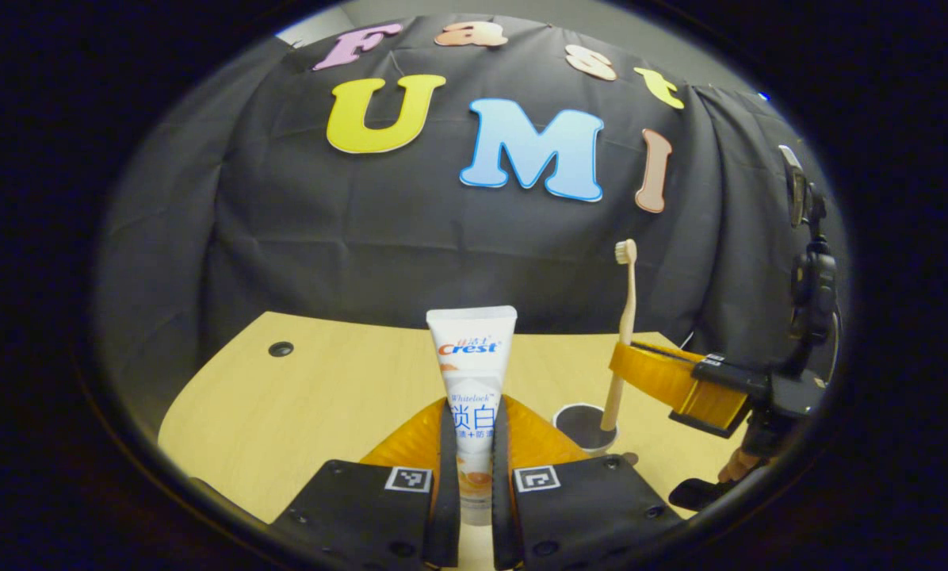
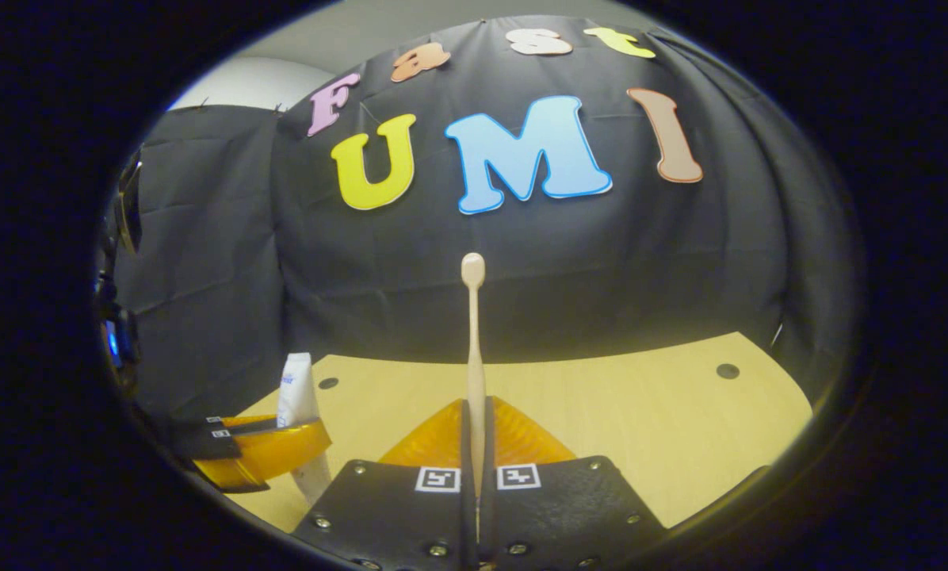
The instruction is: Put the toothbrush and toothpaste on the desktop into the cup, then pick up the cup and place it on the coaster on the desktop.
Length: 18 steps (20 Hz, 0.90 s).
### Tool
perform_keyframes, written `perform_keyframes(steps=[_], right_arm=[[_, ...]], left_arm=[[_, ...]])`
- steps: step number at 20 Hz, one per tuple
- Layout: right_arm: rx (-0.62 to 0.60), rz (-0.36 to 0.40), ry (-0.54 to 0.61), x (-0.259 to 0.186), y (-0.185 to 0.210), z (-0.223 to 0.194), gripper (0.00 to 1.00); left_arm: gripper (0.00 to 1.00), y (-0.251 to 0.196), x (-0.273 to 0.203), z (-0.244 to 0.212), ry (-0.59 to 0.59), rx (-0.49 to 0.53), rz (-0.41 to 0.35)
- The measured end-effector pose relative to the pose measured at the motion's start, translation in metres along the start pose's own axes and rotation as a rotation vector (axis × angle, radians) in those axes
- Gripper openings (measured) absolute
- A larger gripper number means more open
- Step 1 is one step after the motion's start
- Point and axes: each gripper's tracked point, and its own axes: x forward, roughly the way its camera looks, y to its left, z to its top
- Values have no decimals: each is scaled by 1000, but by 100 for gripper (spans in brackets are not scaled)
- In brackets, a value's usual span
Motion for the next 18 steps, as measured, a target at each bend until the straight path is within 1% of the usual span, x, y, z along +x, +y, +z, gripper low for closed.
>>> perform_keyframes(steps=[2, 7, 8, 9, 10, 12, 13, 14, 15, 16, 17, 18], right_arm=[[0, -7, 33, 11, -4, -14, 2], [-41, -30, 101, 22, -10, -39, 3], [-42, -33, 117, 22, -11, -44, 3], [-38, -36, 136, 24, -12, -49, 5], [-31, -35, 151, 24, -11, -53, 5], [-23, -33, 169, 23, -12, -56, 6], [-22, -34, 170, 23, -13, -56, 8], [-20, -33, 170, 23, -13, -56, 7], [-23, -39, 170, 21, -14, -53, 9], [-26, -40, 172, 21, -15, -56, 11], [-28, -44, 176, 20, -16, -55, 17], [-27, -35, 180, 19, -15, -55, 18]], left_arm=[[22, 4, 0, 1, -1, 4, 7], [24, 10, 1, 3, -4, 11, 21], [24, 10, 2, 2, -1, 13, 21], [25, 10, 2, 3, -2, 13, 21], [23, 9, 3, 3, -2, 12, 20], [24, 6, 3, 3, -3, 12, 18], [23, 6, 3, 3, -3, 11, 19], [24, 6, 4, 2, 0, 11, 20], [23, 6, 4, 2, 1, 11, 21], [23, 5, 5, 2, 1, 9, 22], [24, 6, 6, 1, 3, 8, 23], [23, 5, 5, 1, 2, 7, 23]])
